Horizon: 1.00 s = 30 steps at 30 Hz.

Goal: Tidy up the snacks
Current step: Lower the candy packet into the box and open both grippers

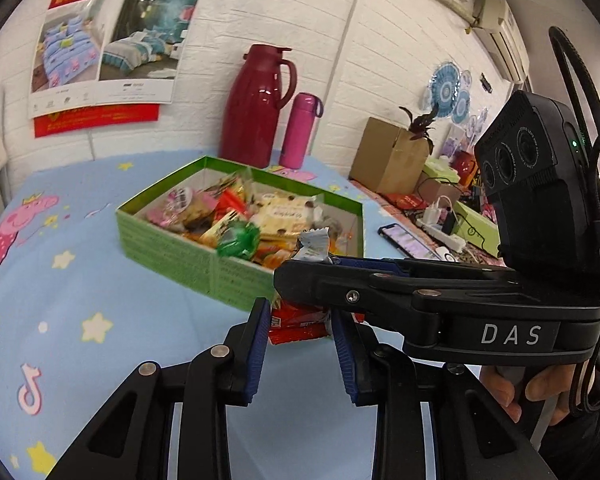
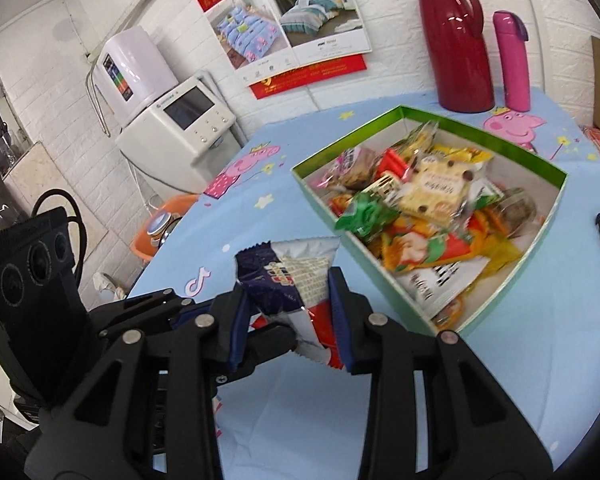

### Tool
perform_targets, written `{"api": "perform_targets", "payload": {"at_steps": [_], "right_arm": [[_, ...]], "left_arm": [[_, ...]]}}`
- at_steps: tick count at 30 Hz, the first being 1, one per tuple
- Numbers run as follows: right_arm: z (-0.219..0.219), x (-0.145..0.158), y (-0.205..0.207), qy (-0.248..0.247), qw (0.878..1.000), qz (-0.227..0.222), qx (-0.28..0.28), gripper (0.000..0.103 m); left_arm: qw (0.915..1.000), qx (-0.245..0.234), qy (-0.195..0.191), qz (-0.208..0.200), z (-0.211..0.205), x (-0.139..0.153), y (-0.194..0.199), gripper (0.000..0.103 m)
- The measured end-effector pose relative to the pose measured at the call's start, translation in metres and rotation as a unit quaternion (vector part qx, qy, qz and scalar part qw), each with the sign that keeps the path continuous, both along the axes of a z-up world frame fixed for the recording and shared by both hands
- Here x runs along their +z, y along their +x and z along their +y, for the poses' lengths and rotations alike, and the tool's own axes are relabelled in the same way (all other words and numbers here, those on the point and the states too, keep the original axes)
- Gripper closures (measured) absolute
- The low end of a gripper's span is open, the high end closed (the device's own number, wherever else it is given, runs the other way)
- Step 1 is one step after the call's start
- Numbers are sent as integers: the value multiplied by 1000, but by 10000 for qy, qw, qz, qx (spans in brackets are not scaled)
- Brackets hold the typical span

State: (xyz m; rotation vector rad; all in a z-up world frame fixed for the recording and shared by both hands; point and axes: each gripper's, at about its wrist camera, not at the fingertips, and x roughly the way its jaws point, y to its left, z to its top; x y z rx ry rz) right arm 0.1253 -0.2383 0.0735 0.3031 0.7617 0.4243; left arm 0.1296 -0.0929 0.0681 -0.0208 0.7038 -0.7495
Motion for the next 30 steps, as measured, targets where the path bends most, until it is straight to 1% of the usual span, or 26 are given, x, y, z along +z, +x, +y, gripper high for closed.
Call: {"api": "perform_targets", "payload": {"at_steps": [4, 8, 12, 15, 16, 17, 18, 19, 20, 22, 26, 28, 30], "right_arm": [[-30, 5, 10, 35, 9996, -59, -271, 64], [-55, 2, 22, 99, 9987, -10, -507, 64], [-78, -6, 34, 210, 9976, 66, -658, 65], [-86, -15, 45, 284, 9971, 108, -704, 64], [-88, -18, 50, 310, 9971, 119, -686, 63], [-89, -21, 52, 324, 9971, 143, -672, 63], [-90, -24, 54, 348, 9970, 163, -678, 51], [-92, -26, 54, 373, 9966, 146, -713, 40], [-93, -26, 52, 365, 9961, 80, -804, 25], [-95, -25, 47, 294, 9951, -66, -946, 23], [-100, -20, 42, 393, 9938, -65, -1041, 21], [-98, -13, 35, 366, 9934, -163, -1075, 18], [-96, -5, 24, 285, 9931, -270, -1105, 9]], "left_arm": [[9998, -204, 9, -18, -35, 5, 19, 71], [9993, -360, 70, 49, -64, 2, 34, 71], [9988, -429, 176, 144, -85, -4, 48, 71], [9986, -411, 282, 163, -94, -11, 59, 71], [9986, -387, 325, 163, -95, -13, 62, 70], [9987, -314, 374, 156, -95, -16, 64, 65], [9987, -184, 439, 168, -94, -19, 66, 56], [9988, -45, 451, 181, -90, -21, 68, 32], [9990, 119, 393, 161, -85, -22, 69, 19], [9992, 303, 234, 130, -74, -23, 69, 18], [9983, 494, 232, 225, -61, -20, 67, 17], [9979, 578, 234, 188, -56, -15, 62, 17], [9973, 679, 248, 115, -52, -9, 55, 16]]}}
